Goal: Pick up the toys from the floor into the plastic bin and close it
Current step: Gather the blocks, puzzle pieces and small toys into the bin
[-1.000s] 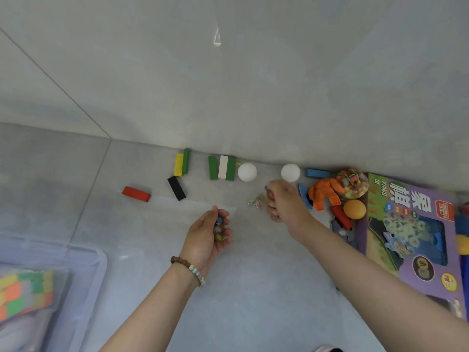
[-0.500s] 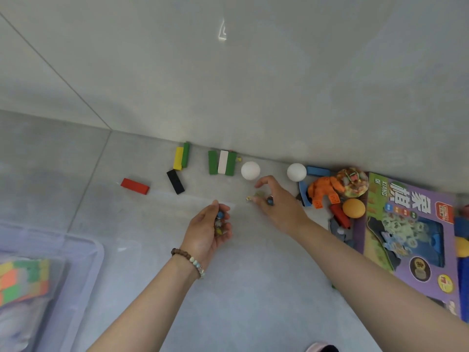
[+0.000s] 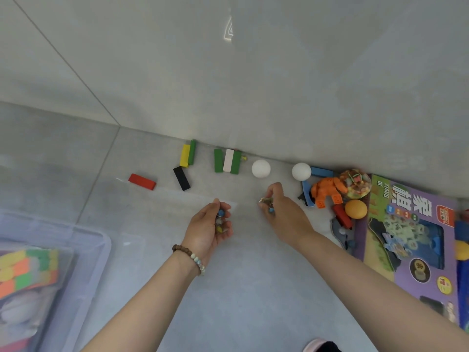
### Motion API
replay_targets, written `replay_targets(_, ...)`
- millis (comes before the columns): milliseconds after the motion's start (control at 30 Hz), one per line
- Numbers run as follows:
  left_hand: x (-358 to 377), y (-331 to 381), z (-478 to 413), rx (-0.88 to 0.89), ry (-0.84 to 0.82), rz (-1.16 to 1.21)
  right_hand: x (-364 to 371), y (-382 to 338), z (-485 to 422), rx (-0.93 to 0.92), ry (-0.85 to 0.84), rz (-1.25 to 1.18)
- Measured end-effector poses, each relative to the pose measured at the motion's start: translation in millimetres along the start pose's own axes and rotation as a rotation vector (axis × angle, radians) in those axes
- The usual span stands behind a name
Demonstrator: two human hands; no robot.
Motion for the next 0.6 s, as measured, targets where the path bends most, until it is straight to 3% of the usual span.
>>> replay_targets(167,0,4,5,0.01,0.006,-0.075,-1,4,7,0.103,-0.009,-0.257)
replay_targets(300,0,31,33,0.09,-0.003,-0.206,-30,-36,25,0.085,-0.045,-0.477)
replay_targets(433,-11,77,98,0.209,-0.017,-0.329,-79,-118,56,-0.057,-0.092,-0.447)
replay_targets(600,-56,157,221,0.445,-0.038,-0.368,-118,-279,104,-0.303,-0.246,-0.364)
Point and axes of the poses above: each hand's wrist, its own z-axis away from the middle knuckle, its own x-axis out of the palm, y = z × x, the point moved 6 cm from there along -z, towards the middle knuckle, and after that the axes turned 5 degrees about -x, right-handed, at the moved point
